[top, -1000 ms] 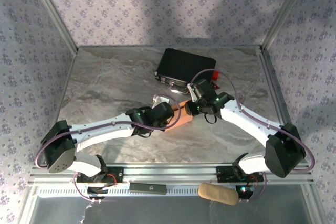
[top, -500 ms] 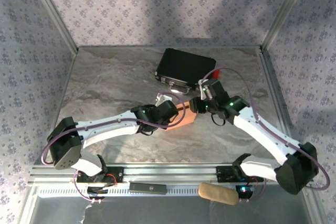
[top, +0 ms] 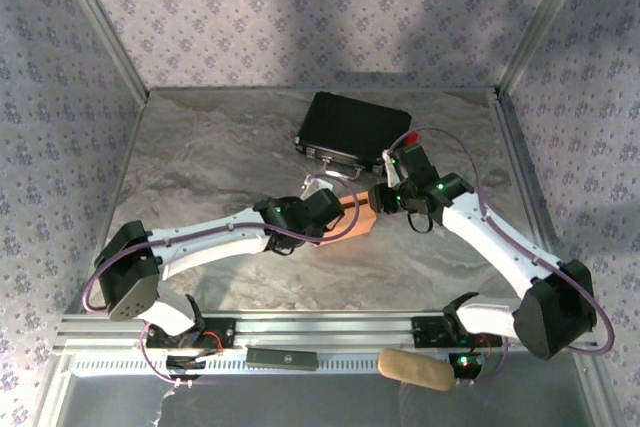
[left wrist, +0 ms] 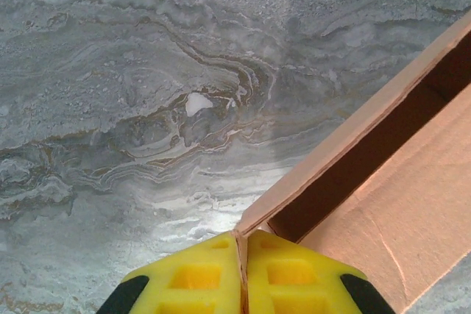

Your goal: Fold the paper box

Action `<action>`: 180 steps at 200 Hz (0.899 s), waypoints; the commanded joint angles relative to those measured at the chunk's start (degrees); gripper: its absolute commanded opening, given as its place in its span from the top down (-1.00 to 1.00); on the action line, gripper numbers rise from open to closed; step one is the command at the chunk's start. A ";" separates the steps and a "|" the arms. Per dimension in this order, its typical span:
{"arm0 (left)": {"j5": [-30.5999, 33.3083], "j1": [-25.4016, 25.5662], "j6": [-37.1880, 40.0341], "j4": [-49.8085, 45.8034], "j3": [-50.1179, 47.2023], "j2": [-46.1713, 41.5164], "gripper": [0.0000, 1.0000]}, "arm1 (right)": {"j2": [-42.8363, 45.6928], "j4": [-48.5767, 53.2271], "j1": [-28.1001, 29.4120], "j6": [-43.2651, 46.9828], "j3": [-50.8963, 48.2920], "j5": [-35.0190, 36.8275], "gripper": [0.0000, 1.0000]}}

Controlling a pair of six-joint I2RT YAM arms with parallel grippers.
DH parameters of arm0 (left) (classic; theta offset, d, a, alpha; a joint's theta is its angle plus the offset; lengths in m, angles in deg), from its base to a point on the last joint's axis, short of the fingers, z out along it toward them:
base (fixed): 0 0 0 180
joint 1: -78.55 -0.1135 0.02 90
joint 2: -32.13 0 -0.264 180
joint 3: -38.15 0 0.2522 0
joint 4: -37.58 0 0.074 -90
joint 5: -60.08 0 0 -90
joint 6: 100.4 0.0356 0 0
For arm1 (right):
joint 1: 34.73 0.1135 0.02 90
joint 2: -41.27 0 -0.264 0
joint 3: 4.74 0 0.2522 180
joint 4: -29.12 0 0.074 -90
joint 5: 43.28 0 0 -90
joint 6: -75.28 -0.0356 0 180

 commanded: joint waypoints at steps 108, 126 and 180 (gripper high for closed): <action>1.33 0.26 2.14 -2.22 2.59 2.10 0.84 | -4.78 -2.18 -2.00 5.81 2.68 -4.01 0.35; 1.09 0.25 2.14 -1.99 2.74 2.04 0.84 | -4.91 -2.09 -2.17 5.92 2.85 -3.54 0.36; 0.65 0.30 2.14 -1.77 2.48 2.21 0.85 | 1.46 -3.21 -1.37 0.05 -2.18 -1.34 0.11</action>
